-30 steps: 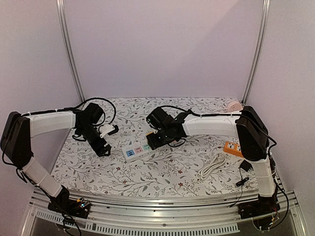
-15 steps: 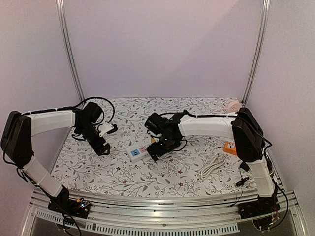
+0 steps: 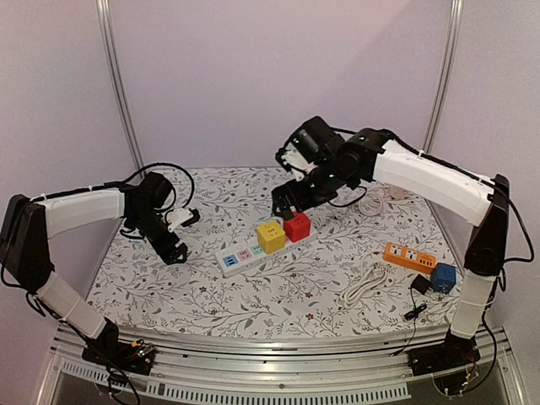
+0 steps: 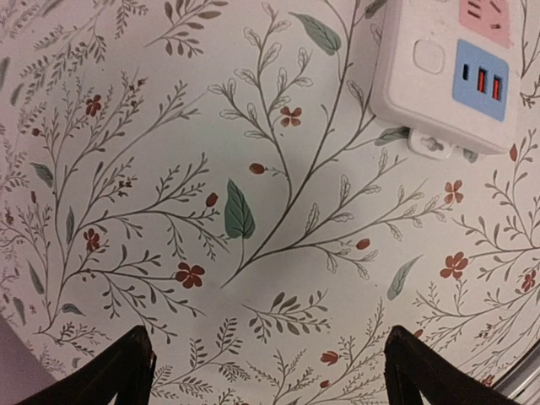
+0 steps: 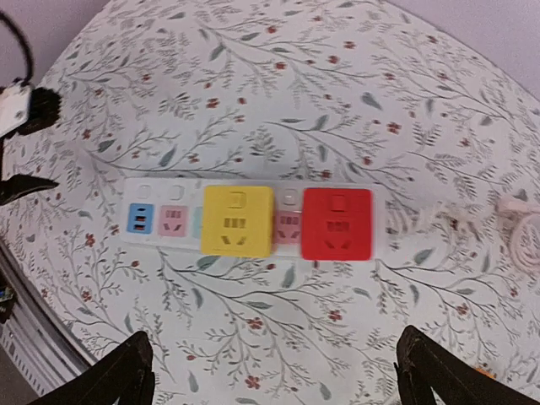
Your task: Insert the plug
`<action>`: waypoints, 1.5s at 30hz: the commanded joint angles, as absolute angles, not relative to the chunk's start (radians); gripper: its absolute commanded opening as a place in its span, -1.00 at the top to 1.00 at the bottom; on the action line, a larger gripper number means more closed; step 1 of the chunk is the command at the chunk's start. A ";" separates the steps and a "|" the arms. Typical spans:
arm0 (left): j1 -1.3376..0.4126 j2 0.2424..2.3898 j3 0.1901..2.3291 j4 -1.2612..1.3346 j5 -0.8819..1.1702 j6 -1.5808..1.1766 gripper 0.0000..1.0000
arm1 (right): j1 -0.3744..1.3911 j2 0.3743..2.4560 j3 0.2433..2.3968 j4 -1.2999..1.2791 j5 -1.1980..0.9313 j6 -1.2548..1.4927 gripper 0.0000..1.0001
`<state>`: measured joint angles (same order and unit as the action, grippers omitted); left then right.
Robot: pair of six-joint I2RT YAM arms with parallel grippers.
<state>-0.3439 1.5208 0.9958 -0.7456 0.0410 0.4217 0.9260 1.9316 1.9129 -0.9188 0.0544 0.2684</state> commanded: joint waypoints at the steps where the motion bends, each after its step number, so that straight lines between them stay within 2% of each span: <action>1: -0.330 1.481 0.998 -0.746 0.046 0.434 -0.89 | 0.660 1.720 1.694 -1.077 0.363 0.370 -0.97; 4: -0.331 1.472 0.991 -0.741 0.047 0.436 -0.89 | 0.532 1.574 1.492 -1.093 0.510 0.422 -0.98; 7: -0.331 1.465 0.985 -0.736 0.050 0.437 -0.89 | 0.406 1.461 1.289 -1.110 0.537 0.480 -0.97; 12: -0.329 1.438 0.962 -0.722 0.057 0.446 -0.89 | 0.093 1.353 1.037 -1.048 0.253 0.550 -0.97; 15: -0.329 1.425 0.955 -0.717 0.060 0.449 -0.89 | -0.041 1.329 0.946 -1.003 0.227 0.575 -0.98; 29: -0.324 1.410 0.935 -0.708 0.062 0.454 -0.87 | -0.063 1.476 0.904 -0.923 0.230 0.518 -0.93; 38: -0.320 1.411 0.940 -0.715 0.076 0.453 -0.87 | -0.063 1.492 0.850 -0.880 0.185 0.512 -0.57; 42: -0.318 1.413 0.943 -0.715 0.081 0.453 -0.87 | -0.063 1.480 0.819 -0.863 0.127 0.515 -0.34; 45: -0.318 1.413 0.943 -0.717 0.087 0.453 -0.87 | -0.063 1.468 0.810 -0.863 0.092 0.521 -0.26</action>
<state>-0.3325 1.4307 0.9478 -0.7197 0.0662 0.4446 -0.0593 1.4582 0.8593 -0.8757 0.1753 0.5121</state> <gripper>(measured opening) 0.936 0.657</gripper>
